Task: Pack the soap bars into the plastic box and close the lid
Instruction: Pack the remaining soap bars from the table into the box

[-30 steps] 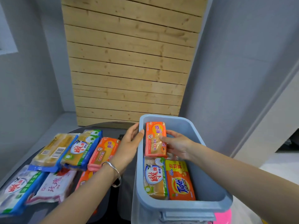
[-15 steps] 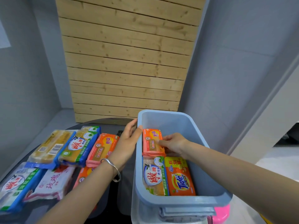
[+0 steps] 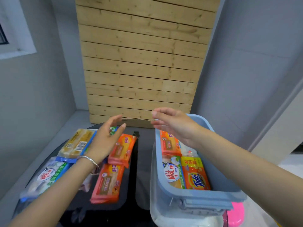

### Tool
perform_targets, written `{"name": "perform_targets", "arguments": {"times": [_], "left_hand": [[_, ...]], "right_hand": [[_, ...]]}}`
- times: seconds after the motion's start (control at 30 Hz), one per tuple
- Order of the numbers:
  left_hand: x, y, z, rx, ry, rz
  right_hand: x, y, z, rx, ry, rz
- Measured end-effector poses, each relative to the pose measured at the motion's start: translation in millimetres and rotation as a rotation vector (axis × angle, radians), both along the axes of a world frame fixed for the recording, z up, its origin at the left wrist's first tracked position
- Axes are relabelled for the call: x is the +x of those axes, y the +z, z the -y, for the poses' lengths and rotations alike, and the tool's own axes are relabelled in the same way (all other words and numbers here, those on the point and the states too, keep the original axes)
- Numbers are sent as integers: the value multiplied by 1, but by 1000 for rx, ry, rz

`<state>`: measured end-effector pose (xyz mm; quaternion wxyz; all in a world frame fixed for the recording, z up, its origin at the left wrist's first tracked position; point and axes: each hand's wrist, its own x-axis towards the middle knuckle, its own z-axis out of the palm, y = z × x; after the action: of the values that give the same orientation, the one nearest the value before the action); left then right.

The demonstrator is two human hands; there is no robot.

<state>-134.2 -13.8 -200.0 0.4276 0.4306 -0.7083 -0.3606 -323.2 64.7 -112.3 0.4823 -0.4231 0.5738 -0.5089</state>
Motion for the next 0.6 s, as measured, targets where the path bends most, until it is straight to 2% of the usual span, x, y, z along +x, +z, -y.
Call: {"name": "perform_targets", "arguments": {"times": [0.07, 0.17, 0.27, 0.37, 0.47, 0.6], "left_hand": [[29, -5, 8, -81, 48, 177], [60, -14, 14, -145, 19, 480], [75, -30, 17, -123, -46, 693], [79, -49, 18, -129, -21, 773], [79, -59, 18, -165, 20, 819], [78, -64, 19, -177, 23, 815]], "right_hand": [[33, -4, 12, 78, 61, 64], [76, -28, 29, 275, 100, -23], [97, -51, 42, 391, -25, -107], [99, -66, 51, 524, -89, -190], [105, -73, 53, 641, -59, -210], [108, -83, 55, 641, -93, -154]]}}
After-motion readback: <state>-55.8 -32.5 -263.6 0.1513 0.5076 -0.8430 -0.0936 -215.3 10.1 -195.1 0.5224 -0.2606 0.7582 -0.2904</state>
